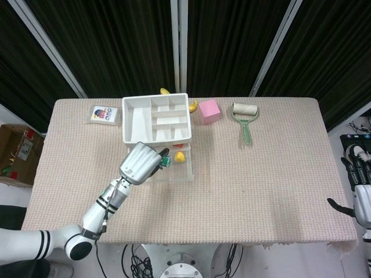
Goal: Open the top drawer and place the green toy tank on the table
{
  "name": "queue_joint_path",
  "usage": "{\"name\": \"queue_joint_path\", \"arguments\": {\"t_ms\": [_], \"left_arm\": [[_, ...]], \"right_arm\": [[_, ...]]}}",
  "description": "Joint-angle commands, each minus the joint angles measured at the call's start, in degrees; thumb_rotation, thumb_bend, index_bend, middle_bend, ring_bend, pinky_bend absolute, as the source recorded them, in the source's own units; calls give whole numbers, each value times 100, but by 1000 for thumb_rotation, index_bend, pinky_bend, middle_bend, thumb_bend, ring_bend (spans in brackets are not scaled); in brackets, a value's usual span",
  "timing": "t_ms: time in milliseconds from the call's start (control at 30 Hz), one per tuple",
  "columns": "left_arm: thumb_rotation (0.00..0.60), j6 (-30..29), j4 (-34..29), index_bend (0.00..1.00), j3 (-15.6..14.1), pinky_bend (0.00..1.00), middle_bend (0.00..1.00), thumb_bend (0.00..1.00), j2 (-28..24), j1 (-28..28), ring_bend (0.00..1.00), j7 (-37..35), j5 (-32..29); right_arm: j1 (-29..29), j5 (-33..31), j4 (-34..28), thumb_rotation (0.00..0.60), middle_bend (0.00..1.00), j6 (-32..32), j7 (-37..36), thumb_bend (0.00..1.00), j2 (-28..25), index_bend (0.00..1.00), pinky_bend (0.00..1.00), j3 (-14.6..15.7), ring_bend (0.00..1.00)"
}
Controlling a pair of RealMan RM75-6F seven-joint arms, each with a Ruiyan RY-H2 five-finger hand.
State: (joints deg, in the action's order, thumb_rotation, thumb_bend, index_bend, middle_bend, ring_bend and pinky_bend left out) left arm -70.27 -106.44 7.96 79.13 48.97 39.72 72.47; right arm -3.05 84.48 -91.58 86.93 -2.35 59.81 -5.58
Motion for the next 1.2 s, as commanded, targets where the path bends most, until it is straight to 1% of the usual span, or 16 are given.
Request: {"name": "queue_joint_path", "arguments": {"t_ms": [33, 100, 200, 300, 500, 633, 700, 800, 867, 967, 1067, 1167, 1200], "left_arm": [[600, -356, -191, 530, -432, 1000, 904, 309, -87, -283, 1000, -466, 1246], [600, -200, -113, 528, -659, 1000, 901, 308, 28, -256, 1000, -562, 1685], [600, 111, 146, 526, -927, 1000, 902, 305, 311, -190, 1000, -668, 2106], [600, 449, 517, 520, -1046, 1000, 902, 305, 643, -133, 1000, -577, 2220], [600, 956, 1370, 505, -1123, 1000, 902, 308, 1372, -131, 1000, -346, 2122], [600, 1144, 1766, 475, -1068, 1000, 901, 308, 1718, -162, 1000, -237, 1970], [600, 1200, 1882, 442, -1034, 1000, 898, 308, 1811, -175, 1000, -175, 1921], [600, 1248, 1875, 314, -997, 1000, 878, 273, 1830, -198, 1000, -60, 1871], [600, 1205, 1821, 246, -976, 1000, 863, 226, 1796, -222, 1000, -6, 1893], [600, 973, 1573, 210, -891, 1000, 843, 156, 1635, -312, 998, 8, 1956], [600, 561, 1176, 193, -799, 1000, 834, 101, 1340, -463, 996, -135, 2104], [600, -150, 633, 194, -658, 1000, 830, 74, 878, -751, 979, -626, 2277], [600, -510, 447, 194, -587, 1000, 826, 71, 651, -914, 971, -849, 2331]], "right_arm": [[1, 19, -16, 600, 0, 14, 22, 25, 11, 0, 0, 4, 0], [6, 37, -25, 600, 0, 28, 38, 25, 17, 0, 0, 12, 0], [23, 45, -35, 600, 0, 43, 57, 25, 18, 0, 0, 26, 0], [43, 46, -46, 600, 0, 61, 66, 25, 12, 0, 0, 36, 0], [62, 63, -51, 600, 0, 73, 70, 26, 11, 0, 0, 55, 0], [59, 57, -42, 600, 0, 46, 71, 25, 26, 0, 0, 65, 0], [61, 50, -42, 600, 0, 39, 70, 26, 27, 0, 0, 67, 0], [66, 51, -49, 600, 0, 52, 73, 25, 20, 0, 0, 61, 0], [69, 52, -53, 600, 0, 62, 76, 25, 18, 0, 0, 57, 0], [66, 50, -59, 600, 0, 59, 81, 25, 20, 0, 0, 53, 0], [59, 63, -65, 600, 0, 58, 77, 25, 25, 0, 0, 50, 0], [52, 89, -62, 600, 0, 64, 48, 26, 23, 0, 0, 50, 0], [48, 102, -58, 600, 0, 57, 30, 25, 16, 0, 0, 54, 0]]}}
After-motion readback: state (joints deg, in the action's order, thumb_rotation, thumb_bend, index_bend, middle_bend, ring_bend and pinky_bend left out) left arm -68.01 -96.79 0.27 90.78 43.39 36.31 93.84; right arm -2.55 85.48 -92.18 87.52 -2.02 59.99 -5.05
